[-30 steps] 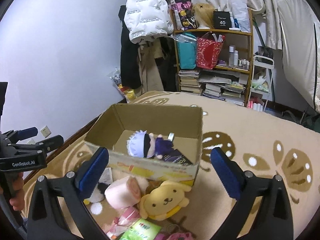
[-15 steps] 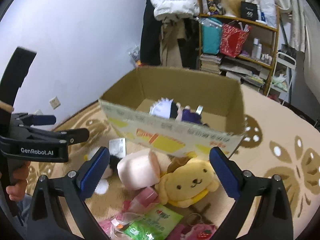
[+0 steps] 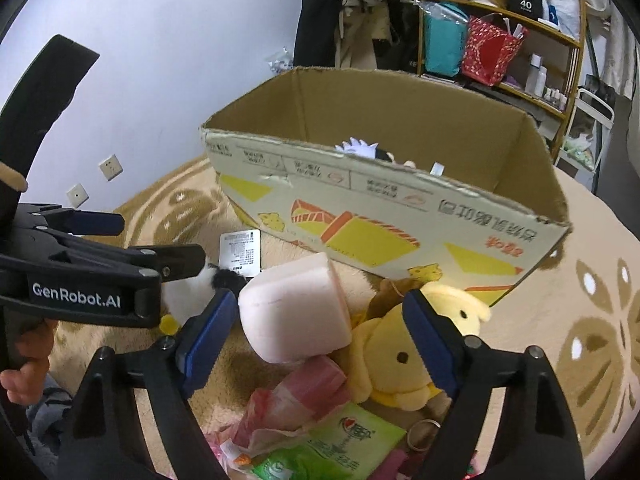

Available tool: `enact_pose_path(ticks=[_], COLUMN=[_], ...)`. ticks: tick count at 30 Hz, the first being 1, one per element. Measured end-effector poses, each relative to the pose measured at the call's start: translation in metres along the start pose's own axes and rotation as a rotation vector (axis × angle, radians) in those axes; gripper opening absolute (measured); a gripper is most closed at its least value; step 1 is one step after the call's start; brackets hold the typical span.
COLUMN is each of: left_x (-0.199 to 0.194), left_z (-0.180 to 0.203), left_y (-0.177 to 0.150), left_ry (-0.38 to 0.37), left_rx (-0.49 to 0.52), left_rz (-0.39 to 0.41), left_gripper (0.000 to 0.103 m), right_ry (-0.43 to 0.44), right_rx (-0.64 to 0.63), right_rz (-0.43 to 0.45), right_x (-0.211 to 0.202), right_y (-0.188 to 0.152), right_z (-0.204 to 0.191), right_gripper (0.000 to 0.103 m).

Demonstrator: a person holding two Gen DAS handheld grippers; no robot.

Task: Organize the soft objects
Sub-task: 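Move both grippers back toward the remaining pile beside the box, then grasp the pink roll-cake cushion with the right gripper while the left gripper grasps the white pompom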

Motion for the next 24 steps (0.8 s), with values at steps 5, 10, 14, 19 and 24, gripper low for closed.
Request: enact_pose_path(ticks=[5,10,14,19,24], left_x=[0.012,0.024,0.032,0.043,0.058], left_z=[0.002,0.003,0.001,-0.002,-0.005], left_y=[-0.001,-0.002,0.0,0.001,0.0], left_ry=[-0.014,-0.023,-0.031,-0.03,-0.025], left_rx=[0.001,-0.003,-0.016,-0.03,-0.037], left_rz=[-0.034,-0.066,-0.083,-0.107,-0.135], left_gripper=[0.102,0.102,0.103,0.102,0.1], right_ry=[0.009,0.019,0.027,0.023,-0.007], right_rx=[0.006,0.024,0.027,0.021,-0.021], right_rz=[-0.014,-0.02,-0.023,-0.028,-0.035], right_x=[0.009,0.013,0.015,0.017,0.02], right_y=[-0.001,-0.002,-0.003,-0.005,-0.01], right_z=[0.0,0.003,0.004,0.004,0.0], right_gripper=[0.084,0.084,0.084,0.084,0.084])
Point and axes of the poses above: each gripper's, at about its wrist camera, not at the fingertips, and x roughly the way its jaws point, z to its right, y to its top, the point moved 5 cm from there along x, roughly the way its jaws point, and after that the axes turned 4 degrees about -z, right-handed, at the moved point
